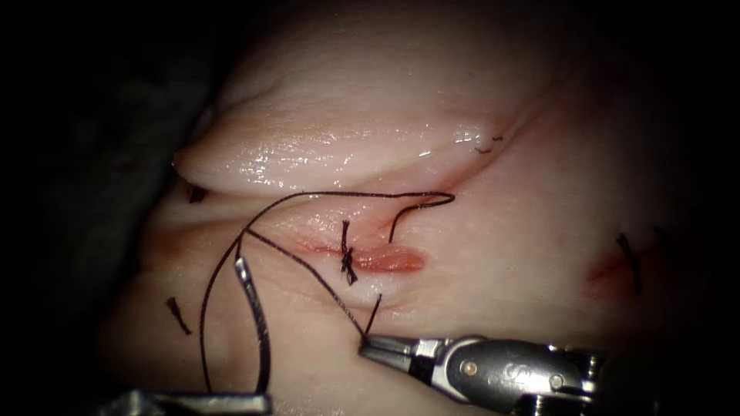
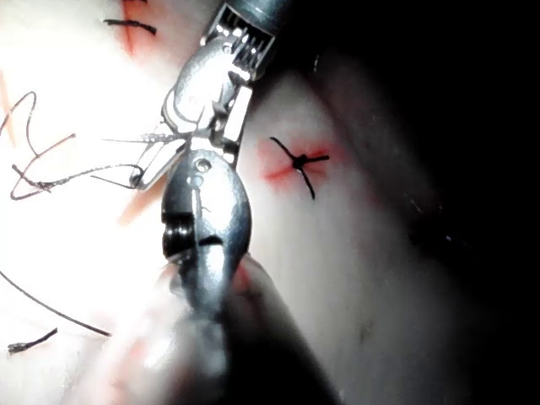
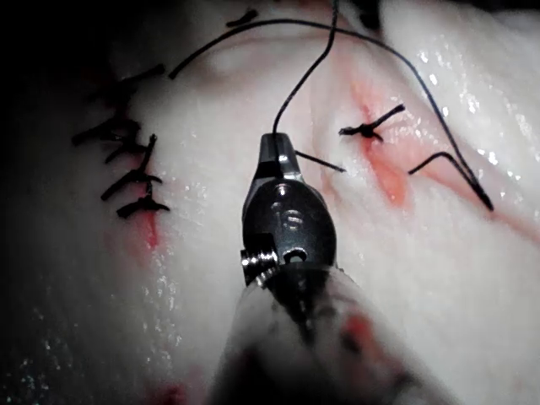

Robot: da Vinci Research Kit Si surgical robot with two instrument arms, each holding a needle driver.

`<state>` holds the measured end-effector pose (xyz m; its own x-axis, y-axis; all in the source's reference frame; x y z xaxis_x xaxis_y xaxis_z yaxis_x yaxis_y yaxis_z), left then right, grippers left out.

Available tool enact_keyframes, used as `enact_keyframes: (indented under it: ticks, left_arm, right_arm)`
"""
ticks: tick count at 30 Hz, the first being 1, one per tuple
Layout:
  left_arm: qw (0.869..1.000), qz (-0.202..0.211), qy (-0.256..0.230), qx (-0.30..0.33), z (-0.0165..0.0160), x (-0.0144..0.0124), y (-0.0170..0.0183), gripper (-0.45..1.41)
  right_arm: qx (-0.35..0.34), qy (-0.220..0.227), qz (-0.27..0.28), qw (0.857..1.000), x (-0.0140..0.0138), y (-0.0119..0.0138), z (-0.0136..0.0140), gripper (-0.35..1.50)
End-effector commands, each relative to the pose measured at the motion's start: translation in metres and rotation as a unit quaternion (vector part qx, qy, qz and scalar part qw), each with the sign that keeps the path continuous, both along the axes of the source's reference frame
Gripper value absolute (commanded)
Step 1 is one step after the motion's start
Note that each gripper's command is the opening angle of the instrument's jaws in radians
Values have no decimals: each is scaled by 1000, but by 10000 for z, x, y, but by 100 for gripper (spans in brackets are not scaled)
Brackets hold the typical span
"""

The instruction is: Wound Closure

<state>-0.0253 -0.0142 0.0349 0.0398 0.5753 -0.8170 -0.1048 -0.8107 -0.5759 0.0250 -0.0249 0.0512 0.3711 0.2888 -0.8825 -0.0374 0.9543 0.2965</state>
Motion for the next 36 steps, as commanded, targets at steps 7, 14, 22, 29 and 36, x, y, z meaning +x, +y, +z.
enact_keyframes:
  ticks: [7, 14, 22, 29, 36]
  left_arm:
    - [1000, -16, 17, -10, 2, 1, -25, -45]
    - [999, -29, 18, -29, -13, 4, -34, -45]
    - [994, -79, 38, -60, -30, 37, -42, -45]
    - [988, -114, 71, -76, -36, 77, -43, -45]
    - [980, -148, 99, -88, -37, 109, -35, -45]
  right_arm:
    - [11, 9, -35, 999, 25, -47, -45, -35]
    - [18, 33, -61, 997, 41, -64, -66, -35]
    - [-44, 38, -1, 998, 33, -36, -67, 116]
    - [-99, 10, 33, 994, 4, -12, -60, 130]
    - [-147, -22, 39, 988, -4, 1, -48, 131]
